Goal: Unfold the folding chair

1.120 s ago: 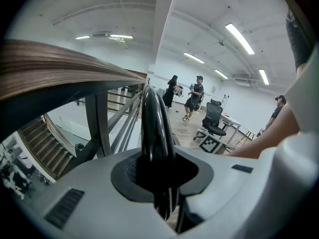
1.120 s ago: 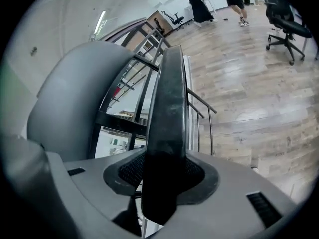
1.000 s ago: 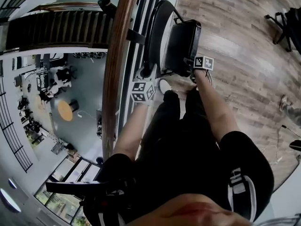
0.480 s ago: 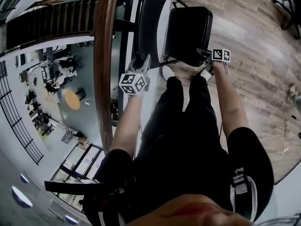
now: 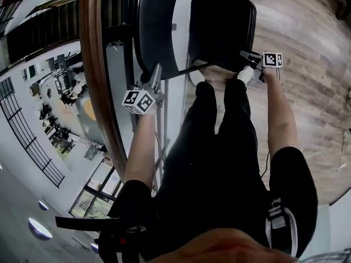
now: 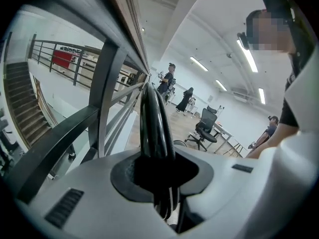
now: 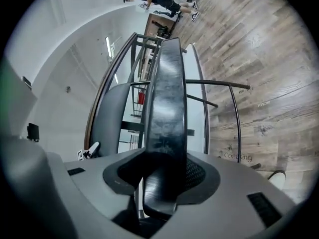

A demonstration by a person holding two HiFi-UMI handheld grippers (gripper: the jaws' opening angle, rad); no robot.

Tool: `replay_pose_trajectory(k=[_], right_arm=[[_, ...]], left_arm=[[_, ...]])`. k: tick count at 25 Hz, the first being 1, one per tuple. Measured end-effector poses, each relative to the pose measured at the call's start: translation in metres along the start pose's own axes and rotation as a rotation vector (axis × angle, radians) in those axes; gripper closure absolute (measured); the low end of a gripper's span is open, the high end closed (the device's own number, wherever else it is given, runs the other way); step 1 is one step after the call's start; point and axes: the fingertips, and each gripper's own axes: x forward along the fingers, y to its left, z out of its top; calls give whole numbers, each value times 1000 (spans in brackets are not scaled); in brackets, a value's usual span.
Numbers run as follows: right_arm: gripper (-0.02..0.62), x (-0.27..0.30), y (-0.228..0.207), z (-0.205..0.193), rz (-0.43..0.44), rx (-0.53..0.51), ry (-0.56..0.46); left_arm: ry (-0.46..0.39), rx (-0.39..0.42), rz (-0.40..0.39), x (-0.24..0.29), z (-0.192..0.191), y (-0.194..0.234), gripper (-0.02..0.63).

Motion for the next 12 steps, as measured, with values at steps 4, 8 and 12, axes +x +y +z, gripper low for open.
replay_pose_trajectory(k=[4, 8, 12], right_arm=[[419, -3, -4, -1, 216, 72, -28], [419, -16, -31, -7, 273, 102, -33], [419, -24, -62, -6, 295, 65, -22]], left_arm=[[-5, -27, -30, 4, -12, 9, 528], [4, -62, -46, 11, -20, 11, 528], [11, -90, -54, 20, -30, 19, 528]])
